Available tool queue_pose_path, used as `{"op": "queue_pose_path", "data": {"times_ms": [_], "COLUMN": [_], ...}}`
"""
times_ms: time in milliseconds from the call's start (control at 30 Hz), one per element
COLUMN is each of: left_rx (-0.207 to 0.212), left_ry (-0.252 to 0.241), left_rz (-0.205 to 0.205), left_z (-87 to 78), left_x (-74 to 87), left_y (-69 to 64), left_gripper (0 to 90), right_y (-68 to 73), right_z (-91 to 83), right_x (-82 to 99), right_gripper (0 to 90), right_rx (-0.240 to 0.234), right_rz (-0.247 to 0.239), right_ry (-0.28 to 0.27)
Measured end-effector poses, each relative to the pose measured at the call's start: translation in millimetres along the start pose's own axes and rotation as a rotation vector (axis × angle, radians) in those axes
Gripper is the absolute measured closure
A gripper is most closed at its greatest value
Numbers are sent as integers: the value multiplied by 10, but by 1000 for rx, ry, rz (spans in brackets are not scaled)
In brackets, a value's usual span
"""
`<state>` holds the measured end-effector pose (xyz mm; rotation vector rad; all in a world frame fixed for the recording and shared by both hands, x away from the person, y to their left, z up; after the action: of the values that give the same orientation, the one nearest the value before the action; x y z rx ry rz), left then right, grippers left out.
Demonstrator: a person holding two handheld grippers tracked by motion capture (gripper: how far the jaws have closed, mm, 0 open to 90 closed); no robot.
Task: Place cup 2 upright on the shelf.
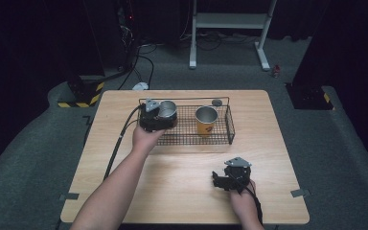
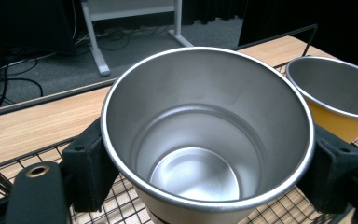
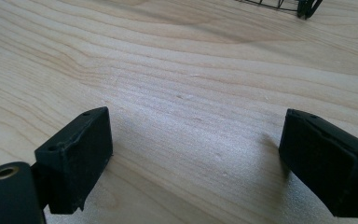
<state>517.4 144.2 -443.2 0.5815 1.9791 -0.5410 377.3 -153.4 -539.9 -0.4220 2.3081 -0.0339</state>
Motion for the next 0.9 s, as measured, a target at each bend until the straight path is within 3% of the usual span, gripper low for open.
{"op": "queue_pose_path", "data": {"times_ms": [433,900], "left_rx": [-28,-34], "left_ry": [64,134], "left_rz": [-10,-71], "left_z": [109,225], "left_x": [125,279], "left_y": [51,110], "left_gripper": [189,188], "right_y": [-2,2], "right_z": [0,-2], "right_x": [1,1], "right_gripper": [95,99], "right_rx": [0,2], "right_rz": [-3,-2], "right_ry": [0,0]}}
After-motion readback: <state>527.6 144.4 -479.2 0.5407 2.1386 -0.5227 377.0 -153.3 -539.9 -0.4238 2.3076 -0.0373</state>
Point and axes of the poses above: each handheld gripper's, and its own axes: z roughly forward along the jaws, x roughly out of its underside, y roughly to its left, the point moved 2 cm from there along z, roughly forward along the jaws, and after that the axes turned 11 degrees about x, right-handed, at the moved point
